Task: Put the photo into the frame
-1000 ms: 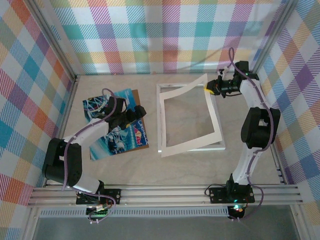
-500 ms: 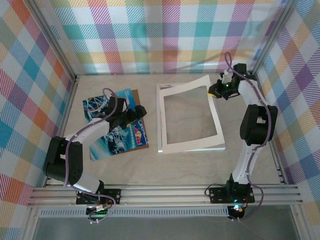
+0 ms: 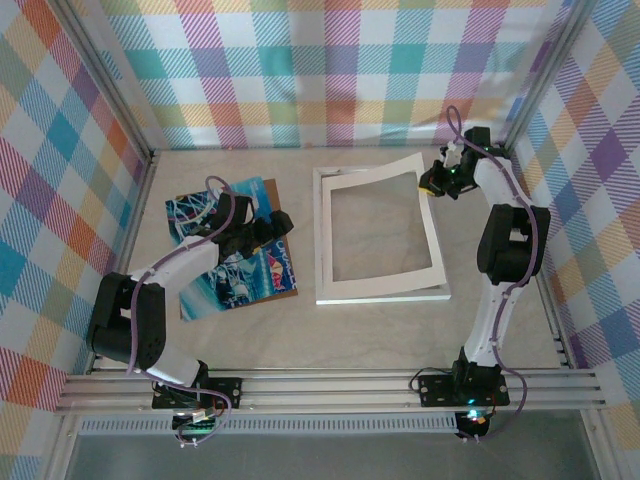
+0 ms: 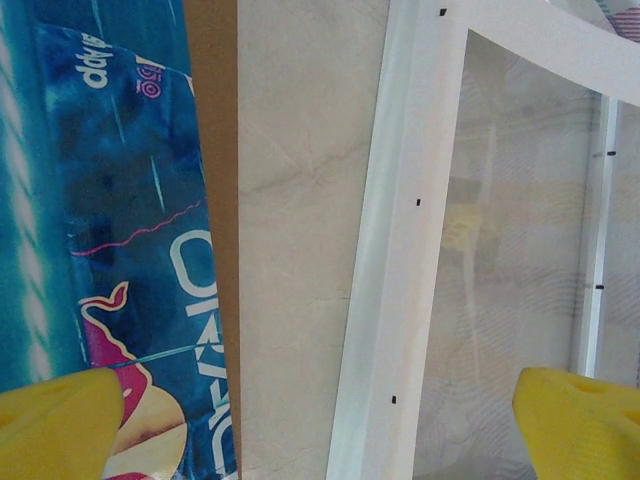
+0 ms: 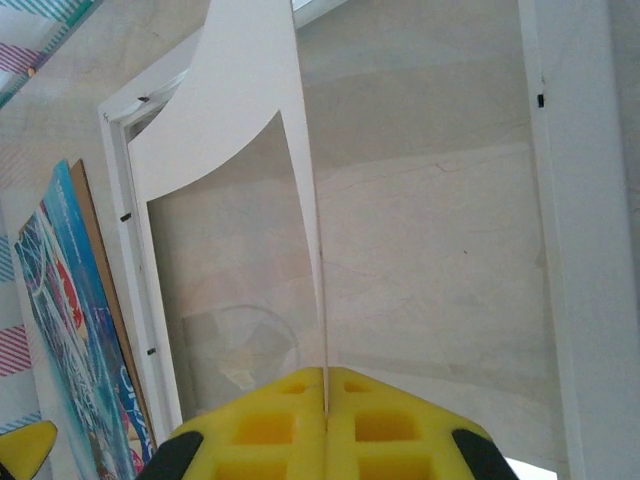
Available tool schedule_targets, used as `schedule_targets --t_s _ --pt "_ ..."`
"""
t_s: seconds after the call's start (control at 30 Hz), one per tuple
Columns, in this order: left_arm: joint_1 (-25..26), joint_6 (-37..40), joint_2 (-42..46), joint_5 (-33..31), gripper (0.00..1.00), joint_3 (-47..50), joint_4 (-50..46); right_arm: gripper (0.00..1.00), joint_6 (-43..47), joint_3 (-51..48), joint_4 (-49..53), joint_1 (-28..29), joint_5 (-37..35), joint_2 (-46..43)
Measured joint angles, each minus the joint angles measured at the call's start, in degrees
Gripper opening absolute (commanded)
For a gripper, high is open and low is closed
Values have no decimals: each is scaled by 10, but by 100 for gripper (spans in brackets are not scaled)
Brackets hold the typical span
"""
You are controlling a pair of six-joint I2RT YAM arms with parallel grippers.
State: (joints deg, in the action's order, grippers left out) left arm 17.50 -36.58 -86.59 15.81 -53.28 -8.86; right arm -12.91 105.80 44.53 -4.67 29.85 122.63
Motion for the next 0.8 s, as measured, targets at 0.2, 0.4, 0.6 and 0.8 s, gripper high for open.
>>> schedule_targets --t_s 0.2,0.4,0.6,0.8 --pt "0 0 -3 0 100 0 -1 2 4 13 2 -2 -5 17" --pt "0 2 -6 0 100 -7 -6 3 10 35 -1 -3 17 34" --pt "0 3 -6 0 100 -10 -11 3 18 35 -24 -3 56 34" --pt "0 5 -6 2 100 -10 -16 4 18 31 -49 -2 73 34"
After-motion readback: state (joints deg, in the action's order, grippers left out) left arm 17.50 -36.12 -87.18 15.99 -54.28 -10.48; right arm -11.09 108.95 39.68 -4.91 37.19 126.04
